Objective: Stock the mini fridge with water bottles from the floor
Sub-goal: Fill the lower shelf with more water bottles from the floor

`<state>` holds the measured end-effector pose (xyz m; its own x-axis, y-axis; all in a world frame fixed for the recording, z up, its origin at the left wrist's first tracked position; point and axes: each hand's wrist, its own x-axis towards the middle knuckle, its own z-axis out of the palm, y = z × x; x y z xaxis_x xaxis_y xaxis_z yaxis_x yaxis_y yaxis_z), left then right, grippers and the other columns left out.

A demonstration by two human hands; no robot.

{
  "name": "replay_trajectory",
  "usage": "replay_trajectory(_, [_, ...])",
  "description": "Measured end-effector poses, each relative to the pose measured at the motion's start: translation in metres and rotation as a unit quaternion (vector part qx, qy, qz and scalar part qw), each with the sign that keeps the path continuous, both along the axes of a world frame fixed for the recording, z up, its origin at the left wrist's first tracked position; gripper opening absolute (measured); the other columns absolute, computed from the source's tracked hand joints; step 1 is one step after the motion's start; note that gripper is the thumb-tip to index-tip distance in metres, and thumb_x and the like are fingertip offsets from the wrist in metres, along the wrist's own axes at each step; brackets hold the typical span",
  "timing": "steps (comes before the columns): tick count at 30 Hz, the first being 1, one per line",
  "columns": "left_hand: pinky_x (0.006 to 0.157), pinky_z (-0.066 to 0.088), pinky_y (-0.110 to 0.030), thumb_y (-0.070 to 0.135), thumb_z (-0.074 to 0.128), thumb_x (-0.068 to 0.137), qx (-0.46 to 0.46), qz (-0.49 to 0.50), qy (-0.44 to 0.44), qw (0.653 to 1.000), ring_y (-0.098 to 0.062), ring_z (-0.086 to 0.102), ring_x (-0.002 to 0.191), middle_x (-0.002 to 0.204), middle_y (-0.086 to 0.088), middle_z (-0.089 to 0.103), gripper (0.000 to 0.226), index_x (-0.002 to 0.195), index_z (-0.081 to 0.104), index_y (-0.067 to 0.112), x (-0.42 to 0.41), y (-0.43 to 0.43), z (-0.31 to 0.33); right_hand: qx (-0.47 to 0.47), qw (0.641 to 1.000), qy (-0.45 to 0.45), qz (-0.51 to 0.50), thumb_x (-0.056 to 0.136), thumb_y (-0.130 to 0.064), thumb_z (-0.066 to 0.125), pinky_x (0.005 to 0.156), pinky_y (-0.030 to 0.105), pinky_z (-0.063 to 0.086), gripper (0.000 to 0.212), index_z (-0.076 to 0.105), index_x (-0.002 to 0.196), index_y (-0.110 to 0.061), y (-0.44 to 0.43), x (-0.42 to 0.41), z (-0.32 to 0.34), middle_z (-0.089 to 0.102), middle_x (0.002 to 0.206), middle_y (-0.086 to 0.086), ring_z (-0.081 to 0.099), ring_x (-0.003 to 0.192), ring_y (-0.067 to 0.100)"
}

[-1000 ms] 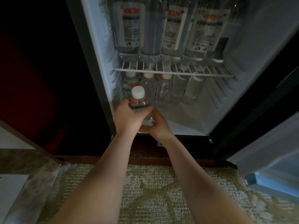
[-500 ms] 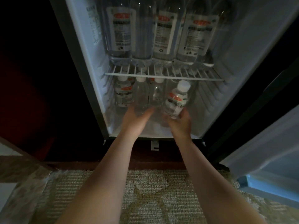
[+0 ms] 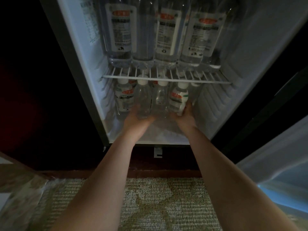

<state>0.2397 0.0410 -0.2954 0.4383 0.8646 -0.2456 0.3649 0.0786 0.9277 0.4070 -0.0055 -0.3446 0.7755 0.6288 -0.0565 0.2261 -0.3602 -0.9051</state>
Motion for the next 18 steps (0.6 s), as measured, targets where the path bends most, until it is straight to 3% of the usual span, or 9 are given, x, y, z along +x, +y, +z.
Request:
replay_trajectory(3, [0.096,0.035,-0.027,0.041,0.071,0.079,-0.009,0.007,0.001,1.000,-0.021,0.038,0.135,0.149,0.003,0.037,0.080,0.147,0.030,0.029,0.000,0.004,-0.002,-0.054,0.997,-0.055,0.001,0.065,-0.039,0.080,0.095,0.043,0.049,0.072,0.046,0.126,-0.021,0.006,0.007,-0.003,0.058,0.124,0.009,0.057,0.113,0.029])
replay_trajectory(6, [0.090,0.033,-0.025,0.038,0.071,0.079,-0.012,-0.003,0.000,1.000,-0.021,0.039,0.133,0.147,0.003,0.039,0.079,0.146,0.030,0.028,0.004,0.001,0.002,-0.047,0.998,-0.026,0.021,0.074,-0.022,0.080,0.094,0.037,0.048,0.068,0.042,0.130,-0.016,0.008,0.007,0.002,0.060,0.125,0.006,0.057,0.114,0.025])
replay_trajectory(10, [0.087,0.030,-0.023,0.037,0.071,0.080,-0.015,-0.029,-0.012,0.999,-0.014,0.041,0.126,0.136,0.009,0.044,0.077,0.145,0.032,0.026,0.007,-0.005,0.004,-0.060,0.998,-0.018,0.014,0.078,-0.026,0.076,0.093,0.033,0.046,0.060,0.044,0.128,-0.017,0.007,0.004,0.001,0.060,0.125,0.006,0.058,0.114,0.025])
replay_trajectory(12, [0.086,0.029,-0.021,0.034,0.070,0.082,-0.014,-0.032,-0.004,0.999,-0.010,0.041,0.123,0.133,0.009,0.043,0.076,0.146,0.030,0.024,0.005,-0.007,0.004,-0.064,0.998,0.009,0.003,0.080,-0.028,0.074,0.086,0.026,0.041,0.059,0.043,0.128,-0.014,0.003,0.000,-0.002,0.060,0.126,0.008,0.057,0.115,0.026])
replay_trajectory(15, [0.088,0.032,-0.023,0.041,0.068,0.082,-0.003,-0.032,0.049,0.998,-0.021,0.041,0.131,0.148,0.001,0.038,0.077,0.147,0.030,0.024,0.000,-0.005,0.002,-0.091,0.995,-0.007,-0.032,0.080,-0.040,0.072,0.078,0.023,0.037,0.067,0.041,0.132,-0.011,-0.008,-0.009,-0.006,0.059,0.127,0.007,0.058,0.115,0.026])
replay_trajectory(18, [0.099,0.036,-0.030,0.044,0.061,0.086,0.013,-0.047,0.120,0.992,-0.025,0.043,0.129,0.146,-0.004,0.041,0.067,0.143,0.036,0.021,-0.006,-0.006,0.001,-0.085,0.995,-0.006,-0.043,0.084,-0.039,0.068,0.065,0.021,0.037,0.045,0.053,0.117,-0.011,-0.019,-0.022,-0.011,0.060,0.104,0.000,0.059,0.094,0.018])
